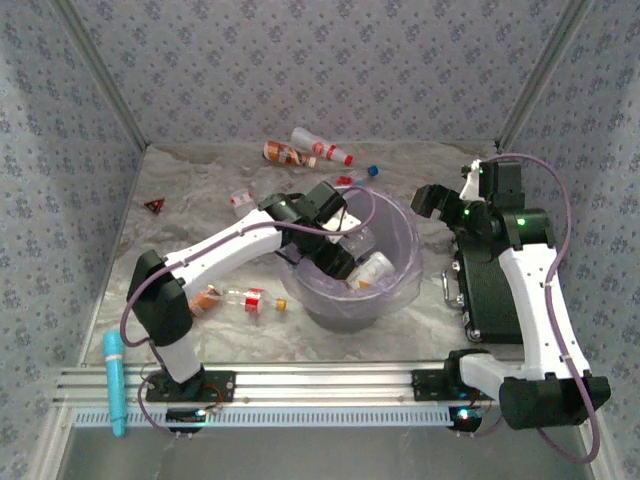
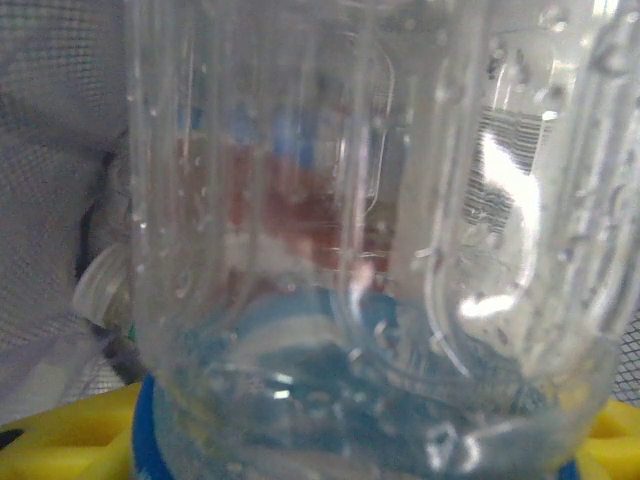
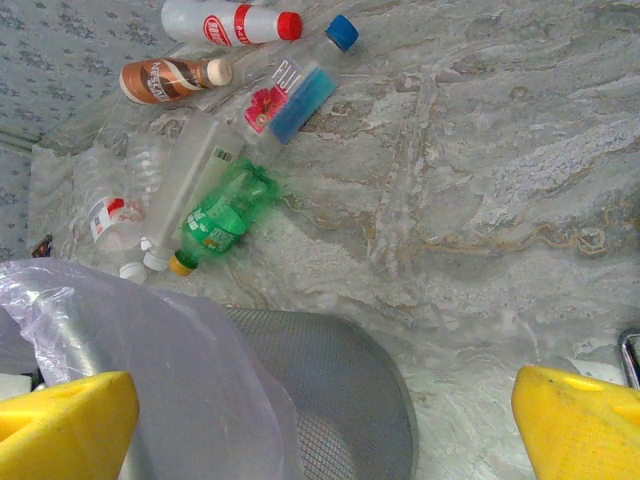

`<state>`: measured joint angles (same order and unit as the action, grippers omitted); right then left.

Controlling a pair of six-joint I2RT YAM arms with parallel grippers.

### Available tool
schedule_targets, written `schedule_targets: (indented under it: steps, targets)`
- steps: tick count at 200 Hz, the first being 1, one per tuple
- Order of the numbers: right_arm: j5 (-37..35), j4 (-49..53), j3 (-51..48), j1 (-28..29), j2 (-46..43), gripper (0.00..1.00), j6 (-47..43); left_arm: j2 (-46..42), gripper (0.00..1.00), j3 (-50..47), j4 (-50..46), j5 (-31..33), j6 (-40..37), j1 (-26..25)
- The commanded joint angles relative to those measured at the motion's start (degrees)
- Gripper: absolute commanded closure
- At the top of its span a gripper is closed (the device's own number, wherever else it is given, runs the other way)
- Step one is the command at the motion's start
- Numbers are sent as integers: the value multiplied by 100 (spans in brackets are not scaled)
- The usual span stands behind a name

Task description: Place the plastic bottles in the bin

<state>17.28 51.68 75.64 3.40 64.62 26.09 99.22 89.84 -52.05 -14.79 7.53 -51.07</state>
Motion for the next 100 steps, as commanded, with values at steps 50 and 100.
schedule_targets:
  steps: [50, 100]
  targets:
    - [-108, 123, 58, 38, -2, 3, -77, -90, 2, 95, 101, -421, -8, -66]
    - [-95, 123, 66, 30, -11, 3, -62, -253, 0, 194, 143, -367, 47, -66]
